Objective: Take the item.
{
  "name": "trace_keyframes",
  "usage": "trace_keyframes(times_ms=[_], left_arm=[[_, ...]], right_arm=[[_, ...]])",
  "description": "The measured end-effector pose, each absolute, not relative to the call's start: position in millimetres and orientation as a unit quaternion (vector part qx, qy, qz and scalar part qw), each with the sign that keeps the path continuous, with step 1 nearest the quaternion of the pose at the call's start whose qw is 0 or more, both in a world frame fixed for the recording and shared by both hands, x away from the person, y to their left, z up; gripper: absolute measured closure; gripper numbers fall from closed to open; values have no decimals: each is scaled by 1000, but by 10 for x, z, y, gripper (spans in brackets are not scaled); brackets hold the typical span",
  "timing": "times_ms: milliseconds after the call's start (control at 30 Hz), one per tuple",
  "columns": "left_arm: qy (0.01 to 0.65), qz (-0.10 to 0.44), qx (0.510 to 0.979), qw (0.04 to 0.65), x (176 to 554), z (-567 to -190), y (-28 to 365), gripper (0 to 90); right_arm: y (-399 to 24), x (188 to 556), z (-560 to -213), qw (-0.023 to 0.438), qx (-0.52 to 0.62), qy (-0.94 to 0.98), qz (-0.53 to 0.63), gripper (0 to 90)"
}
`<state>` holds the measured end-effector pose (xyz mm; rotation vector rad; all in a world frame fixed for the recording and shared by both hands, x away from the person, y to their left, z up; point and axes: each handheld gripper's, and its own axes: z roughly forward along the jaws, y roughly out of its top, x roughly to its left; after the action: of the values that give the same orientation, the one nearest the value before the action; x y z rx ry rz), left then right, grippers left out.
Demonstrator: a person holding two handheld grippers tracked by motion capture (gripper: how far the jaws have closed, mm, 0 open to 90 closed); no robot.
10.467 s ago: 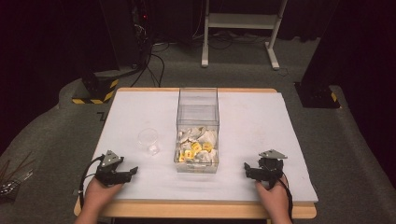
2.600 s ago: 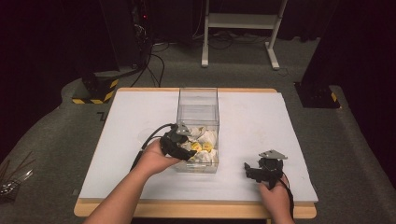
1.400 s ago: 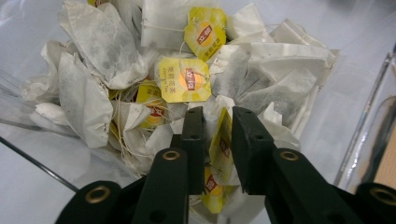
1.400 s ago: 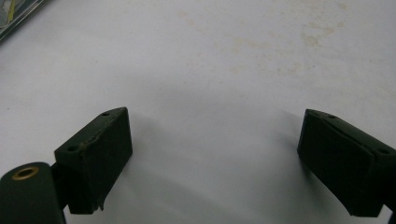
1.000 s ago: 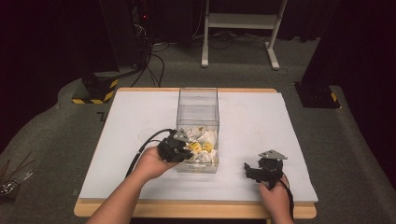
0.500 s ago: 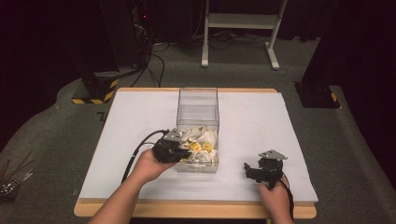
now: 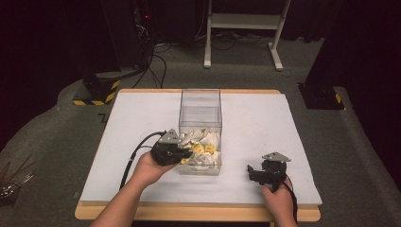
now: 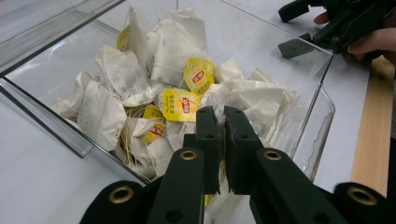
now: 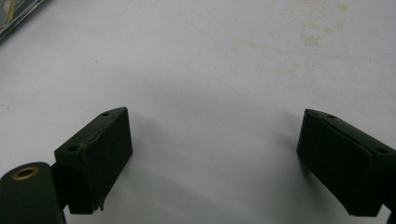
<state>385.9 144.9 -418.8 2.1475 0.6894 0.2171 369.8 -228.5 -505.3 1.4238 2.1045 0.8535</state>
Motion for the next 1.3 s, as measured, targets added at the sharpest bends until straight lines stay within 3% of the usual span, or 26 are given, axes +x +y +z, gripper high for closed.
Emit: trace_keyframes(times_ms=[1300], left_arm=[[289,122,809,497,3790,-4065,1720,857]], right_arm=[[-2285,3698,-5053,229,517,764,310,103]])
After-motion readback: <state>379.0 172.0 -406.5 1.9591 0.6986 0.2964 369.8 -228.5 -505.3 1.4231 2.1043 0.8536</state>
